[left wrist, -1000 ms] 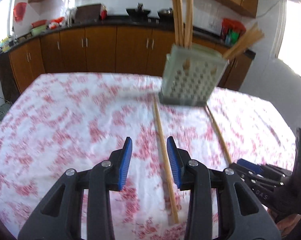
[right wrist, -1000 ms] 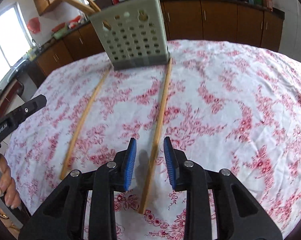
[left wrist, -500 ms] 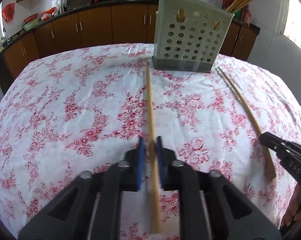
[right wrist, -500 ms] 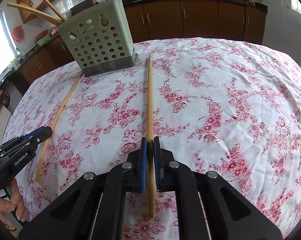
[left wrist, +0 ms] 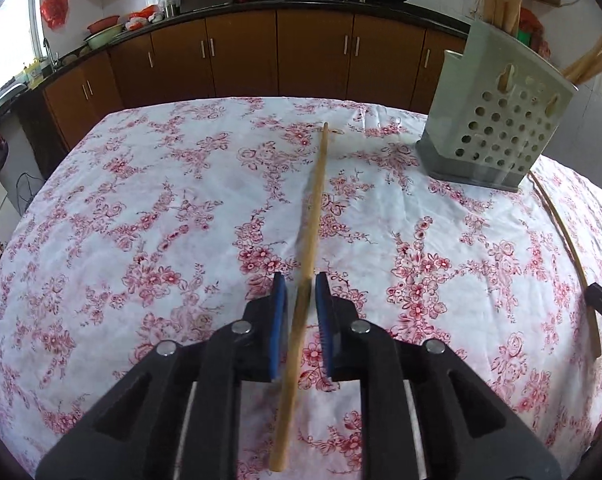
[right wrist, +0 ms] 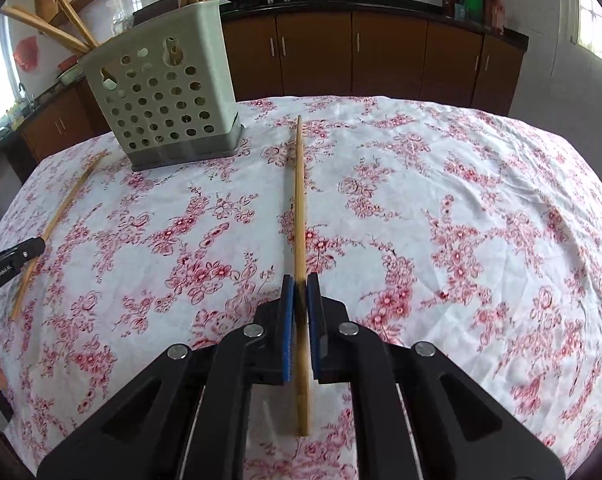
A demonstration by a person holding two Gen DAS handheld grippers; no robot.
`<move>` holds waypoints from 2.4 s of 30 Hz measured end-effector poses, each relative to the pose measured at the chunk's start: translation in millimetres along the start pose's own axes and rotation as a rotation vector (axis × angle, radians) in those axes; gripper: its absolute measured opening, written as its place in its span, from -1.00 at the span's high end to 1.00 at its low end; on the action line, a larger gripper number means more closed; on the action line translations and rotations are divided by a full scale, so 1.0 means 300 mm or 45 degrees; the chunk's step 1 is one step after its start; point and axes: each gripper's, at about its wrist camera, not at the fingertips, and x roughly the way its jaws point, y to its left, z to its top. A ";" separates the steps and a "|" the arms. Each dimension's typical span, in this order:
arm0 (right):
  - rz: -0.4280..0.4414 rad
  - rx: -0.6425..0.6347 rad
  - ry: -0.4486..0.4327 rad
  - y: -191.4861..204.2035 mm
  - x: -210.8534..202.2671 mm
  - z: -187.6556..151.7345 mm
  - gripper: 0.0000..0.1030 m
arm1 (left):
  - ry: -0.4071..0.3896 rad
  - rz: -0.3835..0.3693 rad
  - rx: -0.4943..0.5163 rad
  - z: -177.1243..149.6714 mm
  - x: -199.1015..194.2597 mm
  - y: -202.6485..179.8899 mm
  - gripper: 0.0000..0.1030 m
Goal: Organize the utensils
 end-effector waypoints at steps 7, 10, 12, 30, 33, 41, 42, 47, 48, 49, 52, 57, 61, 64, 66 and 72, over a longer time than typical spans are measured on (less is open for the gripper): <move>0.012 0.009 0.001 -0.008 0.002 0.001 0.84 | 0.001 -0.010 -0.007 0.008 0.010 0.003 0.64; 0.012 0.009 0.002 -0.009 0.001 0.000 0.84 | 0.000 -0.029 -0.018 0.010 0.012 0.006 0.62; 0.011 0.008 0.001 -0.009 0.002 0.001 0.84 | -0.001 -0.033 -0.019 0.001 0.001 0.005 0.61; 0.011 0.007 0.001 -0.004 0.003 0.000 0.84 | 0.001 -0.030 0.005 0.001 -0.001 -0.008 0.52; 0.010 0.007 0.000 -0.001 0.003 0.001 0.84 | 0.001 -0.031 0.002 0.002 -0.001 -0.011 0.52; 0.010 0.007 0.000 -0.001 0.003 0.001 0.84 | 0.001 -0.033 -0.001 0.001 -0.002 -0.011 0.52; 0.010 0.008 0.000 -0.002 0.003 0.000 0.84 | 0.001 -0.033 -0.001 0.001 -0.002 -0.012 0.52; 0.009 0.007 0.000 -0.001 0.003 0.001 0.84 | 0.001 -0.033 -0.002 0.001 -0.002 -0.012 0.52; 0.009 0.007 0.000 -0.001 0.003 0.001 0.84 | 0.001 -0.032 -0.001 0.001 -0.002 -0.011 0.52; 0.009 0.007 0.000 -0.001 0.003 0.001 0.84 | 0.001 -0.032 -0.001 0.001 -0.002 -0.011 0.52; 0.009 0.007 0.000 -0.001 0.003 0.000 0.84 | 0.001 -0.033 -0.002 0.000 -0.003 -0.012 0.52; 0.009 0.007 0.000 0.000 0.003 0.001 0.84 | 0.001 -0.032 -0.002 0.001 -0.002 -0.011 0.52; 0.009 0.008 0.000 0.000 0.003 0.001 0.84 | 0.001 -0.032 -0.002 0.000 -0.002 -0.012 0.52; 0.009 0.008 -0.001 -0.001 0.002 0.001 0.84 | 0.001 -0.032 -0.003 0.000 -0.003 -0.013 0.52; 0.009 0.007 -0.001 -0.001 0.003 0.001 0.84 | 0.001 -0.032 -0.003 0.000 -0.002 -0.012 0.52; 0.010 0.008 -0.001 -0.001 0.002 0.001 0.84 | 0.001 -0.032 -0.003 0.001 -0.002 -0.012 0.52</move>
